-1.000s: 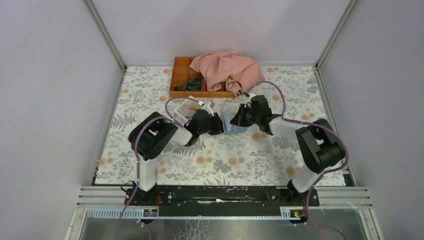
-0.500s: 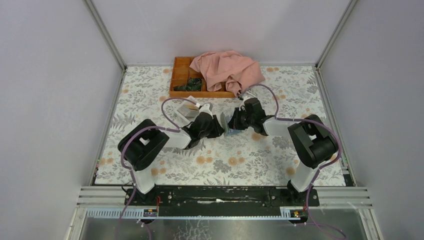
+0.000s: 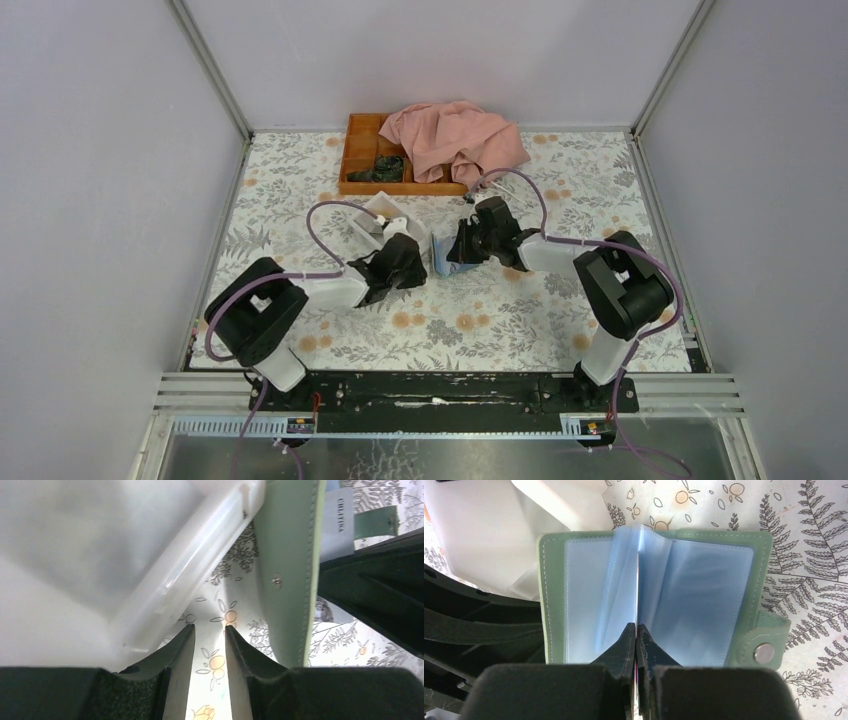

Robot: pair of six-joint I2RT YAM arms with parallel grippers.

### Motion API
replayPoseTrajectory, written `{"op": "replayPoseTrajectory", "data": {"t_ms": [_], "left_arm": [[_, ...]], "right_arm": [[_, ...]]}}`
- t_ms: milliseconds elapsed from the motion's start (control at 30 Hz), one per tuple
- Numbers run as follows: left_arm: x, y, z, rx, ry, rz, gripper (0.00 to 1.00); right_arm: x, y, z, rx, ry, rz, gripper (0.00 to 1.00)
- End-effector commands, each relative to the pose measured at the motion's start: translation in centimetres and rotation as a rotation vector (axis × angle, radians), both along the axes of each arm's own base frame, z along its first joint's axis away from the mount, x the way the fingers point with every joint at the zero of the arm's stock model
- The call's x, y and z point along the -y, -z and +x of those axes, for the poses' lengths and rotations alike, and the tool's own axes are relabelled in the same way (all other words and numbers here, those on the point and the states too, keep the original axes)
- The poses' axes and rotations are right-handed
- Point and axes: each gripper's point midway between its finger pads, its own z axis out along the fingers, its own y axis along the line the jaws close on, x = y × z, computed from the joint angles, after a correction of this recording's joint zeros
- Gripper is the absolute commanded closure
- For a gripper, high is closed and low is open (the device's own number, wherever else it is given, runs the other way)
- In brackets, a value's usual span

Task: Put the credit cards into the card holder
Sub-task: Open the card holder at the center of the board.

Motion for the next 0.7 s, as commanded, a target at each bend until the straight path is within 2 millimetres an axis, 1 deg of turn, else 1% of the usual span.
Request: {"op": "replayPoseTrajectory", "data": {"t_ms": [0,133,233,300,433,533,667], "left_arm": [[-6.0,4.3,-4.6,-0.169,-0.029,0.249,0.63],[-6.1,2.6,-4.8,-0.145,-0.038,0.231,0.63],[-5.8,0.7,-4.4,-0.105,-0.047,0.199,0.62],[-5.6,-0.2,-4.0,-0.089,-0.049,0.191,0.62],[-5.4,-0.4,-3.4,-0.084,-0.046,0.215,0.61],[-4.9,-0.2,-3.0,-0.094,-0.045,0.215,0.61],[-4.2,-1.1,-2.3,-0.078,-0.045,0.202,0.61]], "right_arm": [[-0.3,-1.4,-0.5,0.029,-0.027,-0.053,1.00],[-0.5,-1.7,-0.5,0.036,-0.036,-0.075,1.00],[-0.3,-1.1,-0.8,0.027,-0.035,-0.101,1.00],[0.0,-0.5,-0.9,0.022,-0.031,-0.123,1.00],[0.7,0.2,-1.5,0.020,-0.024,-0.161,1.00],[1.2,0.1,-1.8,0.030,-0.018,-0.180,1.00],[1.7,0.1,-2.2,0.042,-0.014,-0.236,1.00]]}}
